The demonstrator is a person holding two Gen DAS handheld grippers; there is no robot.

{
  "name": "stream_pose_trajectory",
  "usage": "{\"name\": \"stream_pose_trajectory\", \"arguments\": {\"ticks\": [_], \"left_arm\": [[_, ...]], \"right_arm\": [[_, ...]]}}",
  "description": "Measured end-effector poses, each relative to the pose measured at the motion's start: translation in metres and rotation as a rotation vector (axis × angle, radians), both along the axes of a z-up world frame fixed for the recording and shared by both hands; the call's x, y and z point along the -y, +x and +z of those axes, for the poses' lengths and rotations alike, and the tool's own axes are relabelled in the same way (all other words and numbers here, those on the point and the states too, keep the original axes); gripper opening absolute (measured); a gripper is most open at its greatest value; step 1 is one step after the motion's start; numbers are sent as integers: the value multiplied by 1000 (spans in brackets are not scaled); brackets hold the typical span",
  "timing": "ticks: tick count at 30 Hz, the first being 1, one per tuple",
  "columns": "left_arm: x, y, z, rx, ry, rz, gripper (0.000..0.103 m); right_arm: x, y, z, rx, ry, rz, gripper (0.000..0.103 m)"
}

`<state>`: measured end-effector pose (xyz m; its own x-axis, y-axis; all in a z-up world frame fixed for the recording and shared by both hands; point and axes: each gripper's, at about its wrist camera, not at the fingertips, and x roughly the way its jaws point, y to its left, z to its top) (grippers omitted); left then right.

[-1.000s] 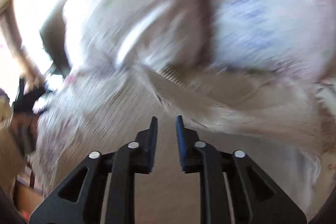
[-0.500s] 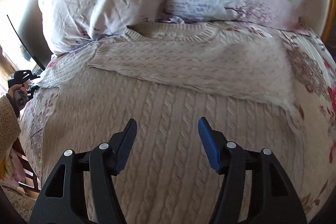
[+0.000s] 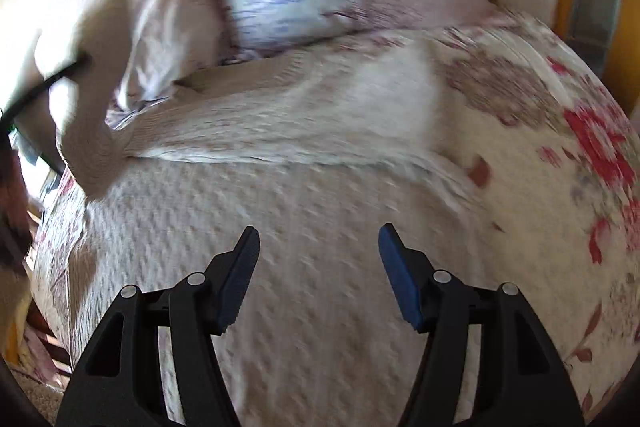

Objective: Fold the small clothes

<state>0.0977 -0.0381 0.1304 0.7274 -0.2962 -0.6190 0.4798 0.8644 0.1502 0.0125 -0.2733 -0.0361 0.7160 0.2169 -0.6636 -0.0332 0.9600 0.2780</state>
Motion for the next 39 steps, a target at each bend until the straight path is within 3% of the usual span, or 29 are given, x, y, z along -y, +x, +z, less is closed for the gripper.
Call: {"name": "stream_pose_trajectory", "arguments": {"ticks": [1, 3, 5, 6, 9, 12, 13, 16, 18, 22, 24, 26, 27, 28, 30, 32, 35, 37, 39], "left_arm": [[23, -7, -16, -36, 57, -43, 16], [23, -23, -38, -86, 59, -49, 18], [-14, -37, -46, -134, -6, 48, 43], [-37, -46, -48, -153, -38, 114, 47], [-107, -76, -58, -229, -93, 348, 51], [-157, -106, -71, -313, -162, 503, 55], [-169, -116, -77, -353, -184, 532, 56], [-186, -145, -97, -485, -277, 571, 55], [-187, -165, -98, -500, -359, 560, 55], [-177, -192, -99, -577, -463, 519, 47], [-174, -201, -104, -630, -498, 501, 36], [-170, -204, -112, -706, -561, 486, 13], [-169, -202, -117, -742, -596, 472, 7], [-168, -199, -118, -761, -616, 456, 7], [-166, -184, -112, -747, -648, 394, 6], [-167, -155, -95, -679, -661, 324, 6], [-175, -86, -55, -486, -653, 255, 6], [-182, -36, -31, -349, -651, 280, 7], [-190, 10, -23, -277, -619, 369, 13]], "right_arm": [[9, -4, -1, -7, 11, -18, 64], [26, -14, 1, -2, 29, -48, 64], [46, -28, -1, -7, 37, -88, 64], [56, -34, -4, -22, 48, -105, 64], [82, -46, -18, -99, 143, -123, 64], [100, -59, -40, -196, 314, -90, 58], [103, -63, -46, -223, 355, -77, 52], [108, -80, -58, -259, 480, -35, 46], [107, -88, -67, -308, 564, 4, 38], [96, -101, -81, -399, 646, 82, 24], [90, -103, -84, -430, 653, 116, 17], [81, -101, -84, -441, 668, 156, 9], [79, -97, -80, -423, 678, 169, 9], [77, -92, -75, -396, 691, 181, 9], [73, -72, -54, -313, 723, 205, 9], [72, -39, -25, -204, 733, 233, 8], [72, 26, 27, -26, 684, 250, 8], [73, 65, 54, 76, 645, 201, 9], [77, 103, 67, 104, 619, 89, 34]]}}
